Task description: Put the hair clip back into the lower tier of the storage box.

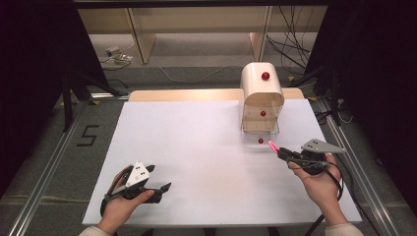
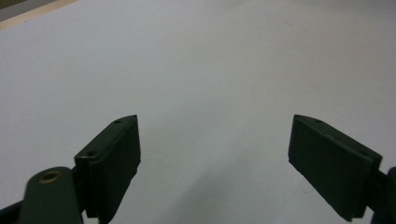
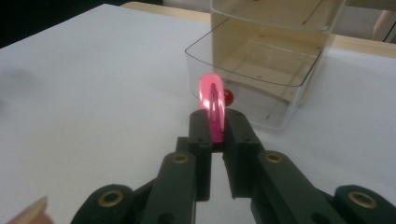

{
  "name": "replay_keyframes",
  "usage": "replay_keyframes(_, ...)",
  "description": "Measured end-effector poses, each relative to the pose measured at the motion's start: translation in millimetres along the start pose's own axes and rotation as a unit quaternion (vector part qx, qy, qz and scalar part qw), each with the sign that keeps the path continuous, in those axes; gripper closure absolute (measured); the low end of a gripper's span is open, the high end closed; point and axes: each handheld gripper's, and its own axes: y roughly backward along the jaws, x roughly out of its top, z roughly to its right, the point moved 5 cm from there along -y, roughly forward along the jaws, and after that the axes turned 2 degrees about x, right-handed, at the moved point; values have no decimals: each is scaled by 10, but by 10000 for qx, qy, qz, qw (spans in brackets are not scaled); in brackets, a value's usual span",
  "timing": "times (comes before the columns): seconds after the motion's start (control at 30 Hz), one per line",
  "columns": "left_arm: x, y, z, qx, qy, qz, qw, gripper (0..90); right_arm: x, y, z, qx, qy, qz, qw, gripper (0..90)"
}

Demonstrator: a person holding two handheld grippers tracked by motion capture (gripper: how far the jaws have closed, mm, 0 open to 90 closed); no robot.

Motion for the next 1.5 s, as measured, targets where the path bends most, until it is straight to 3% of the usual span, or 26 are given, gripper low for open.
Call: replay_keyframes(1.5, -3, -3, 3, -19, 10, -6, 10000, 167, 144, -75, 71, -69, 26, -18, 10000, 828)
